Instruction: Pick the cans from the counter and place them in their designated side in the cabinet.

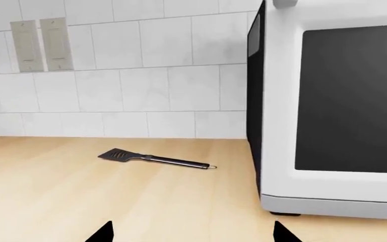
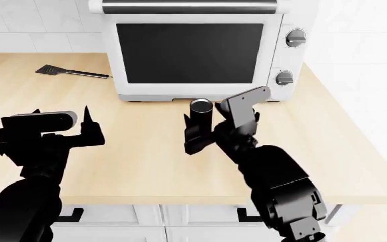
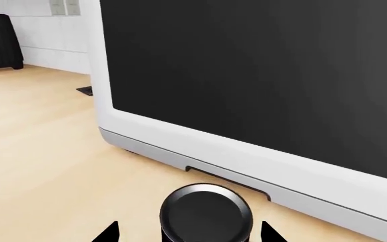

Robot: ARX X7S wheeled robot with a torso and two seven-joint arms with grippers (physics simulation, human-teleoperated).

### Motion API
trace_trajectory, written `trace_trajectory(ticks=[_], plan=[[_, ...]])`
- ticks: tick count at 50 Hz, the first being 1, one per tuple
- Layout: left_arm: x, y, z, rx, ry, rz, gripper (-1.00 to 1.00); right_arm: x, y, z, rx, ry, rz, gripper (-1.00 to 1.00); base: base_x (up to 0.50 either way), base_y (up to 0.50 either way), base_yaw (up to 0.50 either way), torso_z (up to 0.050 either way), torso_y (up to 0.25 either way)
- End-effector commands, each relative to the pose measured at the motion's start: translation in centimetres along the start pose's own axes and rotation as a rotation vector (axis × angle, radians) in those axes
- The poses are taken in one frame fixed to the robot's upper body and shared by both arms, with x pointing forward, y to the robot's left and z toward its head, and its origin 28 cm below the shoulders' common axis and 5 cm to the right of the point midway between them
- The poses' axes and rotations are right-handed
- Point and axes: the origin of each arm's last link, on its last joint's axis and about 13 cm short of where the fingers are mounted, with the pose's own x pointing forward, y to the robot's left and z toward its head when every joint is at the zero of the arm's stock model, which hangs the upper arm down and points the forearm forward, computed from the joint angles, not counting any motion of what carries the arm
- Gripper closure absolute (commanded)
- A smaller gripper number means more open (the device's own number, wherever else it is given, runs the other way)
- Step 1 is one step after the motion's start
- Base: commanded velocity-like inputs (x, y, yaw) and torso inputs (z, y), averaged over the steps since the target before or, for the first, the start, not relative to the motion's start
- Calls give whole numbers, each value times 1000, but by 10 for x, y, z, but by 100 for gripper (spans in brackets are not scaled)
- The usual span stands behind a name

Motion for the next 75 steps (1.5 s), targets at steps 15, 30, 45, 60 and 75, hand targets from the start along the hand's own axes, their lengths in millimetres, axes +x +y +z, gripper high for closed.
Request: trace_trajectory(ticks=[15, 30, 45, 60, 75], plan=[[-1, 1, -1, -1, 3, 7, -100, 7, -1, 1, 10, 6, 7, -100, 0, 0, 0, 0, 0], [-2, 2, -3, 2, 10, 9, -100, 19, -8, -4, 53, 25, 4, -100, 0, 0, 0, 0, 0], [-1, 2, -3, -1, 10, 9, -100, 25, -10, -11, 54, 54, 5, -100, 0, 0, 0, 0, 0], [-2, 3, -5, -3, 13, 13, -100, 36, -13, -18, 69, 92, 12, 100, 0, 0, 0, 0, 0], [-3, 3, -6, -8, 20, 10, -100, 14, -9, 5, 26, 46, -26, 100, 0, 0, 0, 0, 0]])
